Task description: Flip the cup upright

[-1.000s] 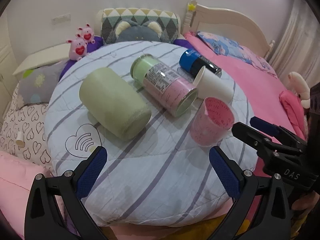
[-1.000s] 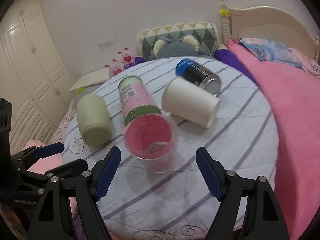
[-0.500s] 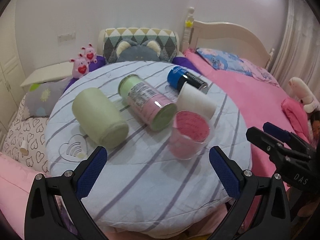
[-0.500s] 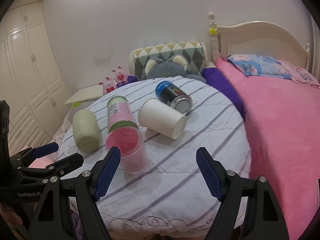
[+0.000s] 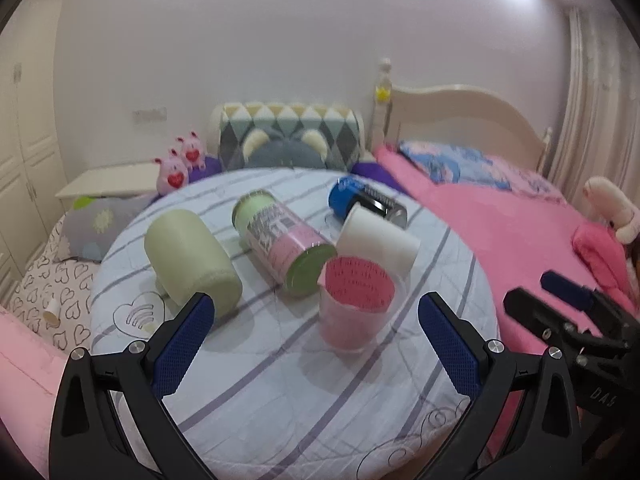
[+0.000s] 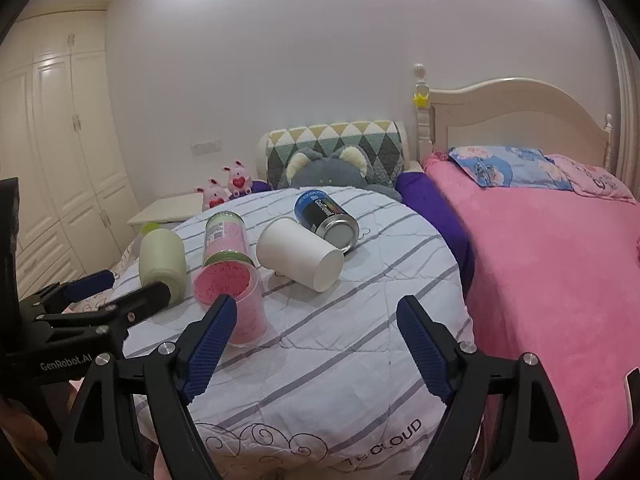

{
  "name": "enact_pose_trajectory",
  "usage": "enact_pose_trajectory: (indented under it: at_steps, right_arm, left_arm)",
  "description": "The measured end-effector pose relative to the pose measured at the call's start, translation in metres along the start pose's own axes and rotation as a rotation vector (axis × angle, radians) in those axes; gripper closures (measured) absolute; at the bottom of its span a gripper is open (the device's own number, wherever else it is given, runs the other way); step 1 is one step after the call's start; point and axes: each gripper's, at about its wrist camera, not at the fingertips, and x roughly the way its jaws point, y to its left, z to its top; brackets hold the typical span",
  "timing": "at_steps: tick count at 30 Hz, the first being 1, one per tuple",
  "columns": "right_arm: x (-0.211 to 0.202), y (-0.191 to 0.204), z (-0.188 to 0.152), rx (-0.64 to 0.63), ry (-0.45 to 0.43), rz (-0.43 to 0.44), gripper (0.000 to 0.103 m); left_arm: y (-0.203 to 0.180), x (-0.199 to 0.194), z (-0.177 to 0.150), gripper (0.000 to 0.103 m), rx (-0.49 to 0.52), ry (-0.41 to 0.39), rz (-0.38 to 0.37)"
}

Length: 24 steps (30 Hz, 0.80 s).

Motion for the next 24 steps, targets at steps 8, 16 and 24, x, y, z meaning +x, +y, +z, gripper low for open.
enact_pose_trajectory:
  at_steps: [8,16,24]
  right_arm:
    - [0.004,0.001,-0.013,-0.017,-0.031,-0.008,0.019]
    - [0.008,0.005,-0.024,-0.019,-0.056,-0.016,0.019]
    - [0.010,0.006,-0.030,-0.017,-0.065,-0.019,0.019]
  left_arm:
    - [0.000,-0.016,-0.009,0.000,0.011,-0.156,0.063]
    - [0.003,-0.013,-0.019,0.000,0.033,-0.189,0.096]
    - [0.003,-0.009,-0.028,0.000,0.026,-0.199,0.101]
